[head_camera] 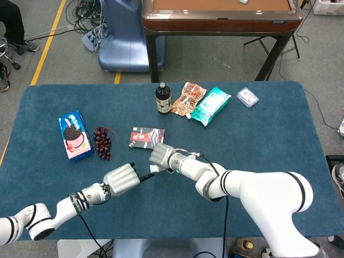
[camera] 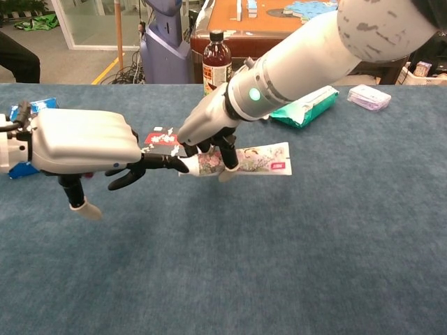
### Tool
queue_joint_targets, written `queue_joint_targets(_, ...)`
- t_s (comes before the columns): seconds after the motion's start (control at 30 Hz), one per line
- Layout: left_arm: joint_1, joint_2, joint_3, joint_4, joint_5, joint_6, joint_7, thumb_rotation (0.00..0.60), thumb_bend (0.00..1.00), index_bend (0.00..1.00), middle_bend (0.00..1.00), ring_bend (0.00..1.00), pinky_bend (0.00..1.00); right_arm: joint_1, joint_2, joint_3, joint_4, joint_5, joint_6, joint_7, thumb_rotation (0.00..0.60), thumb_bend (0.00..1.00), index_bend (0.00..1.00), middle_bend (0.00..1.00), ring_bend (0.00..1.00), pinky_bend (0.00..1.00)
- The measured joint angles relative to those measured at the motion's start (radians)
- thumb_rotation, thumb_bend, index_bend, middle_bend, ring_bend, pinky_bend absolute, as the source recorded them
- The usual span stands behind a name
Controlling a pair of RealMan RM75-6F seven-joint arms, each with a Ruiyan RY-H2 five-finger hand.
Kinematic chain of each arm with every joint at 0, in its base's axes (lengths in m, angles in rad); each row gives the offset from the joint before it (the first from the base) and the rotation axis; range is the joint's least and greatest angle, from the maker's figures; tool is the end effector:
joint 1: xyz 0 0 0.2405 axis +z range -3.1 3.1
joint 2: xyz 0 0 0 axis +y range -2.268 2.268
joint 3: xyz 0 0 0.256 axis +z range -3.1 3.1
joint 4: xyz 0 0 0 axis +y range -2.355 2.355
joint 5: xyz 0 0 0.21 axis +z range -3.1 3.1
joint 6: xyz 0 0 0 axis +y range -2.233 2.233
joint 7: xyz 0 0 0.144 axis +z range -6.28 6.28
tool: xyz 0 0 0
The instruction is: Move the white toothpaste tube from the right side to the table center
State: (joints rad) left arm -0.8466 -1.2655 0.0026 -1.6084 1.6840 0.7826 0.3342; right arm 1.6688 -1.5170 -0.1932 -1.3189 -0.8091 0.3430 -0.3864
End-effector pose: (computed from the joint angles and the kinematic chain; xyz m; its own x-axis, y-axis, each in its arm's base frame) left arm -0.1342 0.3028 0.0132 0.8451 -0.0041 0.5346 0.2892 -0.8376 -0.4635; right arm 0.0102 -0.3924 -0.0659 0.9664 -0.1360 0.2182 -0.2252 -0.8572 0.4631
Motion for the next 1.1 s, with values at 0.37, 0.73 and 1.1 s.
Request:
queue_joint_targets(0.37, -0.014, -0.004, 0.019, 0.016, 0.007, 0.000, -0.004, 0.600, 0.09, 0.00, 0.63, 0.58, 0.39, 0.024, -0.008, -0.022, -0.004, 0.005, -0.013, 0.012, 0.600, 1.00, 0.99, 0.81, 0.79, 0.39)
queue_joint_targets(0.73, -0.030, -0.010, 0.030, 0.025, -0.005, -0.021, -0.014, 0.600, 0.09, 0.00, 0.63, 0.58, 0.40, 0.033, -0.003, -0.032, -0.014, 0.002, -0.004, 0.027, 0.600, 1.00, 1.00, 0.81, 0.80, 0.39)
queue_joint_targets(1.1, -0.035, -0.018, 0.039, 0.046, 0.010, 0.001, -0.016, 0.600, 0.10, 0.00, 0.63, 0.58, 0.41, 0.044, 0.000, -0.043, -0.017, 0.008, -0.019, 0.044, 0.600, 1.00, 1.00, 0.83, 0.83, 0.39)
